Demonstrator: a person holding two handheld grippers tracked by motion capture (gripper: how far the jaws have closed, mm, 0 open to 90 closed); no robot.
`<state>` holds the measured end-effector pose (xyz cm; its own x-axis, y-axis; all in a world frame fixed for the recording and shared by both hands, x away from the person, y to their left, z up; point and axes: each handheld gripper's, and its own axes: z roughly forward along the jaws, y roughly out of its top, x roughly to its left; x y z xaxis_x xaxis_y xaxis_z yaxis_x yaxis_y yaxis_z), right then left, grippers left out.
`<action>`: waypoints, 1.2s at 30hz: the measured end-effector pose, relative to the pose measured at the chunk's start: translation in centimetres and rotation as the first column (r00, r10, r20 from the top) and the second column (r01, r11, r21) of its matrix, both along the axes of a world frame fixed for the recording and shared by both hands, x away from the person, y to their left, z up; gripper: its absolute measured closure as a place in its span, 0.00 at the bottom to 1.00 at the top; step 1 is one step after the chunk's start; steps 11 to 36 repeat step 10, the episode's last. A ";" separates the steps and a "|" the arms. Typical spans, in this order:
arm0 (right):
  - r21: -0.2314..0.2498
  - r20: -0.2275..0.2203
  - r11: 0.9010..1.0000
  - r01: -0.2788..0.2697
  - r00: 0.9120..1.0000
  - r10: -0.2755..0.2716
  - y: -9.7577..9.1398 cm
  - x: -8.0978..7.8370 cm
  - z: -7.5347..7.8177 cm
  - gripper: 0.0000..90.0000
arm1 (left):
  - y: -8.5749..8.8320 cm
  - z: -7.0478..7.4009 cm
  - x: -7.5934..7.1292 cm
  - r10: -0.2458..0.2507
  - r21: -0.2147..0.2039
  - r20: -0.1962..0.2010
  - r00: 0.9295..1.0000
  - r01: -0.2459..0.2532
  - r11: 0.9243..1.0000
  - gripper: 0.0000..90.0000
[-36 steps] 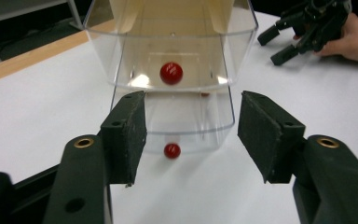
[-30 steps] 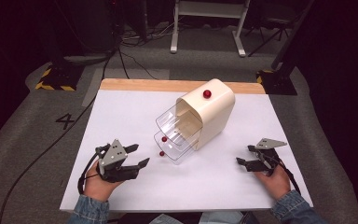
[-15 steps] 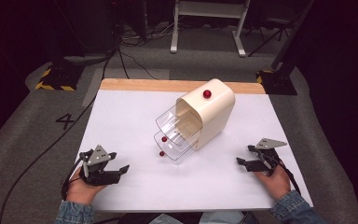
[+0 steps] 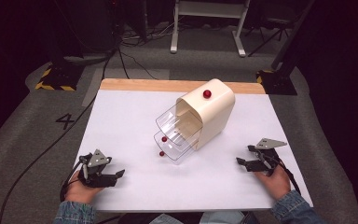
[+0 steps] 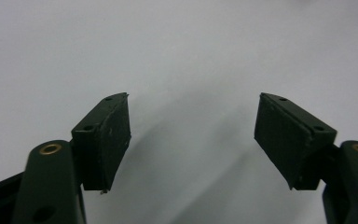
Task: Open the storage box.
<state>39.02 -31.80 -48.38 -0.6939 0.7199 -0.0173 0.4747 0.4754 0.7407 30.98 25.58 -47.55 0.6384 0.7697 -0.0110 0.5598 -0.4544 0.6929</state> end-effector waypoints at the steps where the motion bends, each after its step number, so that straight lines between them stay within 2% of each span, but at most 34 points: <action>1: 0.000 0.000 1.000 0.000 1.000 0.000 0.0 0.0 0.0 0.24 | -0.1 -0.2 0.1 -0.002 0.012 0.000 1.000 0.002 1.000 0.27; 2: 0.000 0.000 1.000 0.000 1.000 0.000 0.0 0.0 0.0 0.24 | -0.2 -0.4 0.2 -0.004 0.026 -0.001 1.000 0.004 1.000 0.25; 4: 0.000 0.000 1.000 0.000 1.000 0.000 0.0 0.0 0.0 0.24 | 0.0 -0.6 0.4 0.006 -0.002 -0.017 1.000 -0.006 1.000 0.22; 5: 0.000 0.000 1.000 0.001 1.000 -0.001 0.0 0.0 0.0 0.24 | 0.1 -0.5 0.4 0.002 -0.003 -0.018 1.000 -0.002 1.000 0.23; 8: -0.001 0.001 1.000 0.000 1.000 0.000 0.0 0.0 0.0 0.24 | -0.1 -0.6 0.3 0.002 0.012 -0.008 1.000 -0.002 1.000 0.22; 36: -0.001 0.000 1.000 0.000 1.000 0.000 0.0 0.0 0.0 0.24 | -0.1 -0.6 0.3 0.002 0.012 -0.008 1.000 -0.002 1.000 0.22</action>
